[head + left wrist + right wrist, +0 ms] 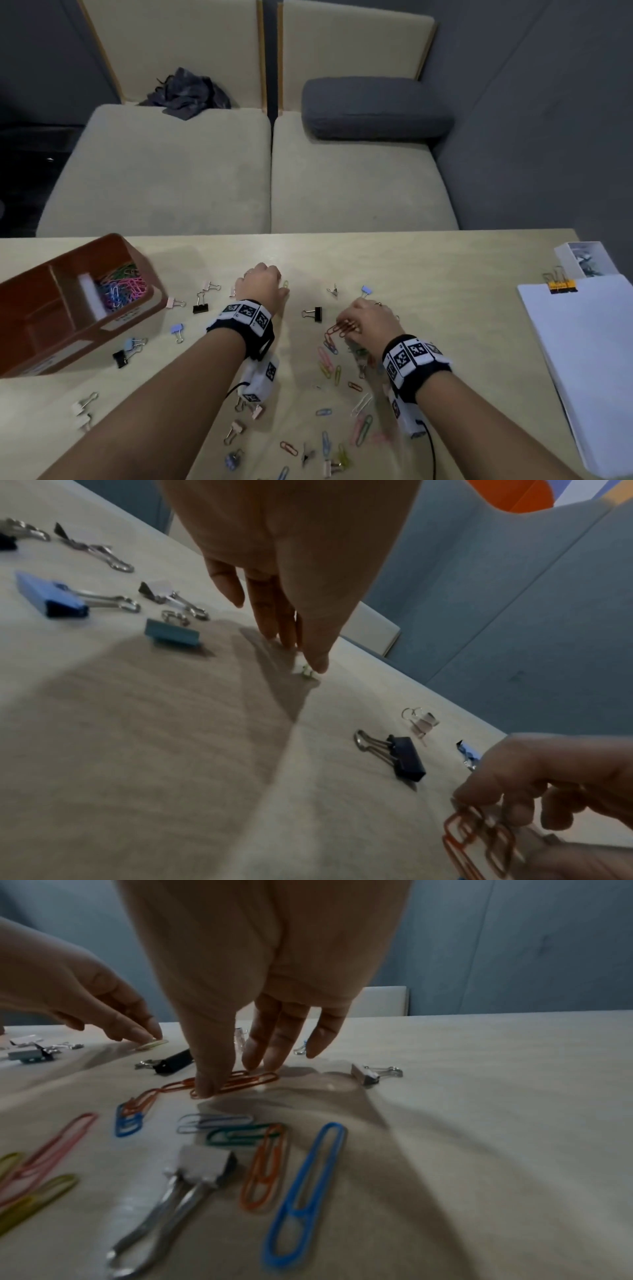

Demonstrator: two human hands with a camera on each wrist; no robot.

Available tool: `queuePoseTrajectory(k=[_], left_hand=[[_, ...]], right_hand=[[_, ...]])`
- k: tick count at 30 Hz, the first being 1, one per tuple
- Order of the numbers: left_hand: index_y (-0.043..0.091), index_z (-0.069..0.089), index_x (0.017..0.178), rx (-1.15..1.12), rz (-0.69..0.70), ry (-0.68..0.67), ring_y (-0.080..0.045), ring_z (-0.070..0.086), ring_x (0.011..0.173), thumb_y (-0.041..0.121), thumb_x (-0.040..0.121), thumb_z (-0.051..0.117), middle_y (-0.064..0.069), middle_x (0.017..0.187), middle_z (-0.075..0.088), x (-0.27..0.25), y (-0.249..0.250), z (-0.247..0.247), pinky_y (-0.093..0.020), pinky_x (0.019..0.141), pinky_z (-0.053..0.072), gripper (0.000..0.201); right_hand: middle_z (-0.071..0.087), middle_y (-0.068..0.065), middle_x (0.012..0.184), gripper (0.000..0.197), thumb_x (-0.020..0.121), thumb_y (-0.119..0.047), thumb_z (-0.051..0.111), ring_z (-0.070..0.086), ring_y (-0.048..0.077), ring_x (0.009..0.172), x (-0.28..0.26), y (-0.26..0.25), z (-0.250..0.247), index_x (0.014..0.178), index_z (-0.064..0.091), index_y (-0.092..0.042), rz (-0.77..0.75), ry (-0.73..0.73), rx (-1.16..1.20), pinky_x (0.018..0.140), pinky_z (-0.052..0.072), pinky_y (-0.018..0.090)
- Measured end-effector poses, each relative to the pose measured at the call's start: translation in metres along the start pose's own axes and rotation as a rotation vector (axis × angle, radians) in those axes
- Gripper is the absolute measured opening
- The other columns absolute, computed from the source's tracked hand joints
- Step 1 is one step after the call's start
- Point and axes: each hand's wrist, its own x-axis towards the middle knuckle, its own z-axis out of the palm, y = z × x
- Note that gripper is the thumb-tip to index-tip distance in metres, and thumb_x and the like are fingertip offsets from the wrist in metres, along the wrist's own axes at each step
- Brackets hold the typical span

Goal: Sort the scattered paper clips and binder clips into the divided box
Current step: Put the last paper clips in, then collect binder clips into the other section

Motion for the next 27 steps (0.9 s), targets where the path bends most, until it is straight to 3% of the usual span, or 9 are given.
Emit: queuePoseTrajectory(k=[4, 8, 13, 18, 21, 23, 27], left_hand=[[0.022, 0.063, 0.099, -0.013, -0.005, 0.035, -0.023, 0.056, 0.101, 0.03, 0.092, 0.055, -0.002, 0.107, 0.058, 0.002, 0.004, 0.009, -0.036, 0.09, 0.038, 0.014], [0.023, 0.064, 0.095, 0.001, -0.003, 0.015, -0.023, 0.056, 0.098, 0.023, 0.093, 0.051, -0.002, 0.103, 0.059, 0.001, 0.006, 0.01, -0.035, 0.089, 0.038, 0.013], [0.021, 0.063, 0.093, -0.009, 0.044, -0.032, -0.024, 0.056, 0.097, 0.019, 0.092, 0.048, -0.001, 0.101, 0.058, -0.005, 0.007, 0.009, -0.037, 0.091, 0.039, 0.015], [0.025, 0.053, 0.078, -0.177, 0.129, -0.046, -0.023, 0.059, 0.086, 0.017, 0.087, 0.054, 0.002, 0.087, 0.058, -0.028, 0.001, 0.014, -0.036, 0.083, 0.048, 0.012], [0.024, 0.059, 0.091, -0.267, 0.226, -0.103, -0.016, 0.059, 0.082, 0.022, 0.088, 0.059, 0.006, 0.088, 0.064, -0.048, 0.001, 0.02, -0.03, 0.077, 0.049, 0.004], [0.024, 0.061, 0.102, -0.23, 0.305, -0.155, -0.013, 0.058, 0.083, 0.027, 0.089, 0.059, 0.009, 0.09, 0.065, -0.059, 0.003, 0.028, -0.025, 0.075, 0.046, 0.014], [0.031, 0.063, 0.105, -0.124, 0.415, -0.171, -0.012, 0.057, 0.094, 0.037, 0.088, 0.059, 0.011, 0.097, 0.068, -0.068, 0.018, 0.041, -0.028, 0.083, 0.046, 0.018]], right_hand=[[0.056, -0.008, 0.109, 0.023, 0.087, -0.025, 0.062, 0.053, 0.013, 0.102, 0.007, 0.003, -0.002, 0.11, 0.064, -0.027, -0.038, -0.026, 0.029, 0.099, 0.038, 0.029], [0.058, -0.005, 0.104, 0.015, 0.087, -0.023, 0.064, 0.055, 0.016, 0.099, 0.011, 0.004, -0.001, 0.101, 0.066, -0.02, -0.055, -0.078, 0.087, 0.095, 0.047, 0.03], [0.056, -0.002, 0.099, 0.014, 0.087, -0.024, 0.065, 0.056, 0.019, 0.099, 0.016, 0.003, 0.0, 0.098, 0.068, -0.017, -0.052, -0.111, 0.074, 0.09, 0.044, 0.027], [0.05, -0.006, 0.093, 0.014, 0.086, -0.027, 0.066, 0.056, 0.017, 0.093, 0.018, 0.001, 0.002, 0.094, 0.07, -0.017, -0.038, -0.105, 0.04, 0.082, 0.043, 0.024], [0.059, -0.005, 0.091, 0.008, 0.085, -0.024, 0.067, 0.06, 0.016, 0.09, 0.017, -0.001, 0.003, 0.092, 0.07, -0.019, -0.01, -0.11, 0.038, 0.084, 0.048, 0.027], [0.065, -0.005, 0.091, 0.007, 0.084, -0.022, 0.068, 0.062, 0.015, 0.087, 0.015, 0.0, 0.005, 0.091, 0.068, -0.021, 0.031, -0.11, 0.068, 0.086, 0.051, 0.03], [0.068, -0.003, 0.093, 0.009, 0.086, -0.019, 0.064, 0.063, 0.017, 0.089, 0.011, 0.001, 0.006, 0.095, 0.068, -0.02, 0.072, -0.122, 0.103, 0.086, 0.051, 0.03]])
